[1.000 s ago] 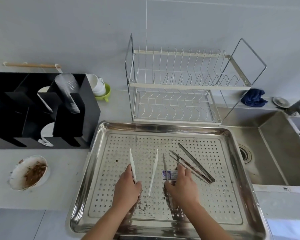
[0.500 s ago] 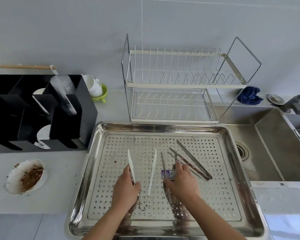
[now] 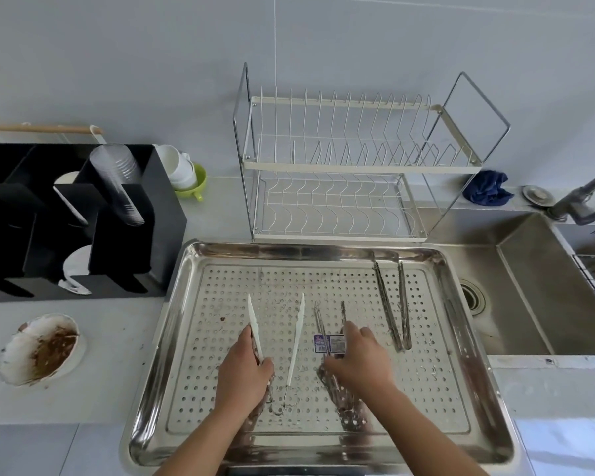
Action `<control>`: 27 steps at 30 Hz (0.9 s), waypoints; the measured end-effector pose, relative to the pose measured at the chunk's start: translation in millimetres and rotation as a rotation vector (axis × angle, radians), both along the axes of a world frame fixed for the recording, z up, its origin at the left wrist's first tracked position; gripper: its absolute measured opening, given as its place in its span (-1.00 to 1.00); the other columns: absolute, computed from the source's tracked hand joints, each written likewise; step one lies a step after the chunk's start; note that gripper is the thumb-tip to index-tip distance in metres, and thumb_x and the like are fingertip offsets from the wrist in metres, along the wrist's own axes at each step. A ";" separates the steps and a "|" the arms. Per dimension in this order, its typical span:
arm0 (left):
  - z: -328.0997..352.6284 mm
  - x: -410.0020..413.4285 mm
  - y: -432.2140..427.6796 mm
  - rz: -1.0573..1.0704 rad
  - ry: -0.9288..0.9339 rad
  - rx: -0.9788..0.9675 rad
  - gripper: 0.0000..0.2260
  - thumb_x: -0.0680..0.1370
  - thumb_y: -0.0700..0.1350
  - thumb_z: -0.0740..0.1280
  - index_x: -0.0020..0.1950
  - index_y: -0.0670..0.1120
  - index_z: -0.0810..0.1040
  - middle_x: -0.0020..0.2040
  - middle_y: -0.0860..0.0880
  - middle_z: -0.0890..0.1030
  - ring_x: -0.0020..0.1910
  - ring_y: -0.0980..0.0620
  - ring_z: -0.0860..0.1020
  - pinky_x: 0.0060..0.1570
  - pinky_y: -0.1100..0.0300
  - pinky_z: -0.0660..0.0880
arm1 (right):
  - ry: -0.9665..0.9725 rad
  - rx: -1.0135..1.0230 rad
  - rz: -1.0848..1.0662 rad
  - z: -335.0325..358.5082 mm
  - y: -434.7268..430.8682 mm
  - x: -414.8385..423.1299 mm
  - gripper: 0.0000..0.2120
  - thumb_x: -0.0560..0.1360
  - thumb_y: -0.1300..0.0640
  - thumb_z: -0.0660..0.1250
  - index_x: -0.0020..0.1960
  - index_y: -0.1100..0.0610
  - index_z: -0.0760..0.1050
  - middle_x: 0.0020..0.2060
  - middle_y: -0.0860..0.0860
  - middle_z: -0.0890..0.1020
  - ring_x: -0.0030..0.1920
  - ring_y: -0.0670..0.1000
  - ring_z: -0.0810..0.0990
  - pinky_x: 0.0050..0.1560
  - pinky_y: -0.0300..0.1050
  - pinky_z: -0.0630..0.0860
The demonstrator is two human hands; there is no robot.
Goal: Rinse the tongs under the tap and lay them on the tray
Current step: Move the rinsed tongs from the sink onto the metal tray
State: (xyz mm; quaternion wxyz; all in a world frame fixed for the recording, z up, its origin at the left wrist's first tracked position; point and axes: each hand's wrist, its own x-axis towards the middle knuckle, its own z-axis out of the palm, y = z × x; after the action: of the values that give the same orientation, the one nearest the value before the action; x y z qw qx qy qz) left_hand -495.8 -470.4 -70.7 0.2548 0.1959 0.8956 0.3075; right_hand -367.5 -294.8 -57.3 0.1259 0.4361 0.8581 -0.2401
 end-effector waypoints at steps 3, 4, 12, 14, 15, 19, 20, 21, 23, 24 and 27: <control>1.0 -0.4 0.1 0.008 -0.009 -0.003 -0.35 0.56 -0.11 0.40 0.59 -0.03 0.19 -0.04 -0.01 0.64 -0.27 0.08 0.63 -0.37 0.30 0.54 | 0.032 0.001 -0.013 -6.9 -10.3 1.5 -0.44 0.41 -0.10 0.39 0.33 0.04 0.32 0.07 0.00 0.46 -0.22 -0.02 0.53 -0.44 -0.31 0.27; 1.0 -0.6 0.1 0.010 -0.011 -0.004 -0.35 0.56 -0.11 0.40 0.59 -0.04 0.19 -0.05 -0.02 0.63 -0.27 0.08 0.63 -0.38 0.30 0.54 | 0.042 0.005 -0.019 -9.2 -10.8 1.6 -0.40 0.43 -0.11 0.39 0.38 0.05 0.30 0.10 0.02 0.46 -0.21 0.00 0.54 -0.42 -0.29 0.30; 2.6 -0.3 2.0 0.016 -0.015 -0.011 -0.38 0.56 -0.11 0.40 0.57 -0.04 0.22 -0.06 -0.01 0.64 -0.24 0.06 0.63 -0.33 0.28 0.55 | 0.069 0.039 -0.031 -11.6 -6.6 -2.1 -0.22 0.51 -0.19 0.35 0.58 0.09 0.13 0.33 0.08 0.40 0.01 0.08 0.63 -0.16 -0.15 0.57; 2.9 -0.8 2.6 0.015 -0.014 -0.017 -0.39 0.56 -0.11 0.39 0.56 -0.04 0.23 -0.07 -0.01 0.63 -0.24 0.06 0.64 -0.33 0.27 0.56 | 0.069 0.041 -0.023 -11.8 -6.6 -3.2 -0.24 0.52 -0.20 0.34 0.56 0.10 0.14 0.32 0.09 0.41 0.01 0.08 0.63 -0.18 -0.17 0.52; 3.3 -1.0 2.8 0.014 -0.013 -0.021 -0.39 0.56 -0.11 0.39 0.56 -0.05 0.23 -0.06 -0.01 0.63 -0.23 0.06 0.64 -0.31 0.26 0.57 | 0.066 0.043 -0.017 -11.9 -6.6 -3.9 -0.25 0.52 -0.20 0.34 0.55 0.10 0.16 0.31 0.09 0.42 0.01 0.08 0.63 -0.19 -0.18 0.50; 5.1 -1.1 3.3 0.011 -0.003 -0.030 -0.40 0.56 -0.12 0.39 0.56 -0.05 0.23 -0.08 0.02 0.63 -0.30 0.08 0.64 -0.38 0.28 0.56 | 0.059 0.052 0.003 -11.7 -7.9 -6.0 -0.33 0.52 -0.18 0.34 0.49 0.10 0.22 0.24 0.08 0.43 -0.04 0.10 0.62 -0.19 -0.15 0.50; 5.5 -1.0 3.4 0.010 -0.003 -0.034 -0.39 0.56 -0.12 0.38 0.57 -0.05 0.23 -0.09 0.02 0.63 -0.31 0.08 0.64 -0.40 0.28 0.55 | 0.056 0.053 0.005 -12.1 -8.3 -5.5 -0.32 0.51 -0.18 0.34 0.49 0.11 0.22 0.23 0.08 0.43 -0.04 0.10 0.62 -0.19 -0.15 0.50; 5.6 -1.0 3.6 0.007 -0.004 -0.039 -0.38 0.56 -0.12 0.38 0.57 -0.06 0.22 -0.10 0.02 0.63 -0.32 0.08 0.64 -0.40 0.27 0.56 | 0.052 0.053 0.006 -12.3 -8.6 -4.5 -0.32 0.51 -0.18 0.34 0.49 0.11 0.22 0.23 0.08 0.43 -0.04 0.10 0.62 -0.20 -0.16 0.48; 5.7 -1.3 4.1 0.003 -0.008 -0.050 -0.38 0.56 -0.12 0.38 0.58 -0.05 0.20 -0.10 0.02 0.64 -0.32 0.06 0.64 -0.37 0.23 0.59 | 0.044 0.057 0.010 -12.1 -9.1 -3.4 -0.33 0.52 -0.18 0.34 0.48 0.11 0.23 0.23 0.09 0.43 -0.05 0.09 0.61 -0.19 -0.16 0.49; 6.3 -1.8 4.3 0.004 -0.018 -0.049 -0.38 0.57 -0.13 0.38 0.58 -0.05 0.20 -0.09 0.02 0.64 -0.32 0.05 0.65 -0.36 0.21 0.61 | 0.042 0.056 0.010 -11.9 -9.5 -2.9 -0.35 0.52 -0.18 0.35 0.46 0.11 0.25 0.22 0.09 0.44 -0.07 0.08 0.60 -0.17 -0.16 0.51; 8.3 -3.1 4.8 0.002 -0.033 -0.046 -0.38 0.57 -0.13 0.38 0.58 -0.03 0.20 -0.08 0.02 0.65 -0.34 0.05 0.65 -0.35 0.15 0.63 | 0.052 0.052 -0.001 -10.3 -8.7 -2.9 -0.38 0.51 -0.19 0.37 0.42 0.11 0.28 0.21 0.10 0.45 -0.12 0.05 0.51 -0.15 -0.15 0.51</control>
State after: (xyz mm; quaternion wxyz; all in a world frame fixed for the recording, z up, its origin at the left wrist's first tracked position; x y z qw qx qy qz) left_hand -498.8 -465.6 -62.4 0.2736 0.1839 0.8983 0.2905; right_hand -370.4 -303.5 -67.6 0.0921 0.4332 0.8669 -0.2289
